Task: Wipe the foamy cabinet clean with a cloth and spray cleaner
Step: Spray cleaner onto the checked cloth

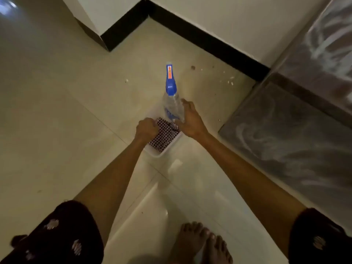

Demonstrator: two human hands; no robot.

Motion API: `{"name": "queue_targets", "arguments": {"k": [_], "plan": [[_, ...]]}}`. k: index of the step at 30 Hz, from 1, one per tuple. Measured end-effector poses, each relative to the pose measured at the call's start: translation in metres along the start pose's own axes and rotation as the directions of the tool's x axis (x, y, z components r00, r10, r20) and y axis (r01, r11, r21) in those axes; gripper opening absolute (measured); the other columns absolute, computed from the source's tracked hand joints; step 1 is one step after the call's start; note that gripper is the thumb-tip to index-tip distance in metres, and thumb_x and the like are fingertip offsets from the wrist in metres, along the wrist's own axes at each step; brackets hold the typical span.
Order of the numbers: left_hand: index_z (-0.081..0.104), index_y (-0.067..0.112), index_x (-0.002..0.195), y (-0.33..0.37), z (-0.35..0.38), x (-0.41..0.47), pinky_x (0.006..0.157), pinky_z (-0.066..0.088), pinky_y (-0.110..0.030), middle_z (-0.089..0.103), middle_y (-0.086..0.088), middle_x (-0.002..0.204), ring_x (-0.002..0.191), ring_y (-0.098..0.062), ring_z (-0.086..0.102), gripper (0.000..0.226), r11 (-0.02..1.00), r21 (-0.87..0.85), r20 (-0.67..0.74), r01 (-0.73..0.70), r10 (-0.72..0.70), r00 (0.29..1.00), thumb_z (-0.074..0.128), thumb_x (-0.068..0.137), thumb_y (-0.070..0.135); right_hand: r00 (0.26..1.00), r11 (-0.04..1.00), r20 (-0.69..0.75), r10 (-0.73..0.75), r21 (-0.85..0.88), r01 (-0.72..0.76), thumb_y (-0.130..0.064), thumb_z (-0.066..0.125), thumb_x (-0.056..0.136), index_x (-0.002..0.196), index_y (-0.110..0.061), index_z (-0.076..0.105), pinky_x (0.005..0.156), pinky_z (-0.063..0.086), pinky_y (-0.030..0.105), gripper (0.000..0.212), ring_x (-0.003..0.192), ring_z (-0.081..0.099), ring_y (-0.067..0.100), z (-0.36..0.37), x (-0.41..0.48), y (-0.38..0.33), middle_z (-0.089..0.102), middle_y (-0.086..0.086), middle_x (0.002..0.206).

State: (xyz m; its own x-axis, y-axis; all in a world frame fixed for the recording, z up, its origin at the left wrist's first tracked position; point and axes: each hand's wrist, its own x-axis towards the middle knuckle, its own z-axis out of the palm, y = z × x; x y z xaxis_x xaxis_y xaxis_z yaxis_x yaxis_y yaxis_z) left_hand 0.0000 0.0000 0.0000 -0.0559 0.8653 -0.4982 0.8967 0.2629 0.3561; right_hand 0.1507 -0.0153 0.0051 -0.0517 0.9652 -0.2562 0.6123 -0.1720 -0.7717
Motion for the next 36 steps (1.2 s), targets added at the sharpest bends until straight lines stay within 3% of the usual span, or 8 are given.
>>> {"name": "queue_targets", "arguments": {"k": [7,9,17,21,24,27,31,36], "plan": [[0.040,-0.005,0.129,-0.027,0.052,0.058,0.097,0.038,-0.040,0.048,-0.026,0.132,0.120,-0.038,0.047,0.040,0.989,0.132,0.044,-0.067,0.062,0.997,0.041,0.091,0.010,0.978,0.987,-0.206,-0.044,0.144,0.075,-0.021,0.072,0.079,0.136,-0.006,0.036,0.096,0.044,0.027,0.069,0.116,0.049,0.020,0.037,0.041,0.025,0.042,0.011,0.134],[0.037,-0.006,0.129,-0.030,0.062,0.070,0.098,0.038,-0.041,0.046,-0.027,0.132,0.120,-0.038,0.046,0.043,0.982,0.165,0.066,-0.087,0.077,0.995,0.046,0.090,0.011,0.972,0.980,-0.233,-0.022,0.185,0.067,-0.024,0.072,0.079,0.129,-0.007,0.043,0.084,0.046,0.026,0.061,0.106,0.052,0.015,0.037,0.050,0.026,0.048,0.008,0.126],[0.045,-0.007,0.119,-0.032,0.090,0.083,0.097,0.039,-0.045,0.038,-0.024,0.128,0.118,-0.037,0.038,0.036,0.949,0.307,-0.042,-0.073,0.090,0.995,0.051,0.088,0.009,0.956,0.954,-0.281,-0.086,0.253,0.160,-0.020,0.069,0.081,0.114,-0.004,0.049,0.070,0.042,0.022,0.042,0.086,0.054,0.013,0.039,0.062,0.032,0.063,0.007,0.106],[0.057,-0.005,0.107,-0.031,0.082,0.086,0.093,0.044,-0.041,0.044,-0.022,0.119,0.111,-0.035,0.046,0.031,0.938,0.320,0.032,-0.131,0.127,0.991,0.056,0.083,0.015,0.945,0.940,-0.288,-0.154,0.251,0.230,-0.014,0.068,0.081,0.120,-0.004,0.044,0.063,0.043,0.018,0.047,0.085,0.057,0.015,0.038,0.061,0.030,0.062,0.008,0.102],[0.052,0.001,0.109,-0.024,0.075,0.082,0.084,0.048,-0.039,0.055,-0.020,0.113,0.104,-0.035,0.055,0.034,0.961,0.238,0.111,-0.138,0.115,0.987,0.057,0.081,0.018,0.925,0.924,-0.309,-0.223,0.236,0.302,-0.006,0.065,0.079,0.131,-0.007,0.037,0.065,0.042,0.010,0.058,0.091,0.057,0.018,0.038,0.062,0.026,0.061,0.012,0.110],[0.044,0.000,0.111,-0.022,0.070,0.076,0.076,0.046,-0.037,0.057,-0.021,0.113,0.101,-0.035,0.056,0.038,0.990,0.098,0.079,-0.102,0.094,0.992,0.059,0.080,0.017,0.920,0.906,-0.334,-0.206,0.291,0.309,-0.006,0.066,0.078,0.121,-0.005,0.046,0.070,0.046,0.022,0.047,0.086,0.057,0.020,0.037,0.065,0.019,0.060,0.011,0.101],[0.038,-0.004,0.124,-0.021,0.060,0.072,0.086,0.044,-0.036,0.051,-0.024,0.125,0.114,-0.036,0.051,0.055,0.994,-0.108,0.091,0.032,-0.022,0.996,0.064,0.081,0.018,0.914,0.879,-0.377,-0.149,0.374,0.297,-0.018,0.070,0.081,0.112,-0.004,0.048,0.061,0.044,0.007,0.041,0.070,0.054,0.005,0.035,0.071,0.005,0.057,0.001,0.090],[0.044,-0.006,0.128,-0.012,0.042,0.066,0.091,0.044,-0.037,0.051,-0.023,0.129,0.115,-0.035,0.052,0.060,0.931,-0.320,0.163,0.174,-0.127,0.978,0.066,0.079,0.021,0.893,0.854,-0.405,-0.198,0.376,0.360,-0.003,0.063,0.084,0.128,-0.002,0.032,0.063,0.047,0.008,0.054,0.069,0.054,0.009,0.032,0.073,0.001,0.052,0.003,0.090]]}}
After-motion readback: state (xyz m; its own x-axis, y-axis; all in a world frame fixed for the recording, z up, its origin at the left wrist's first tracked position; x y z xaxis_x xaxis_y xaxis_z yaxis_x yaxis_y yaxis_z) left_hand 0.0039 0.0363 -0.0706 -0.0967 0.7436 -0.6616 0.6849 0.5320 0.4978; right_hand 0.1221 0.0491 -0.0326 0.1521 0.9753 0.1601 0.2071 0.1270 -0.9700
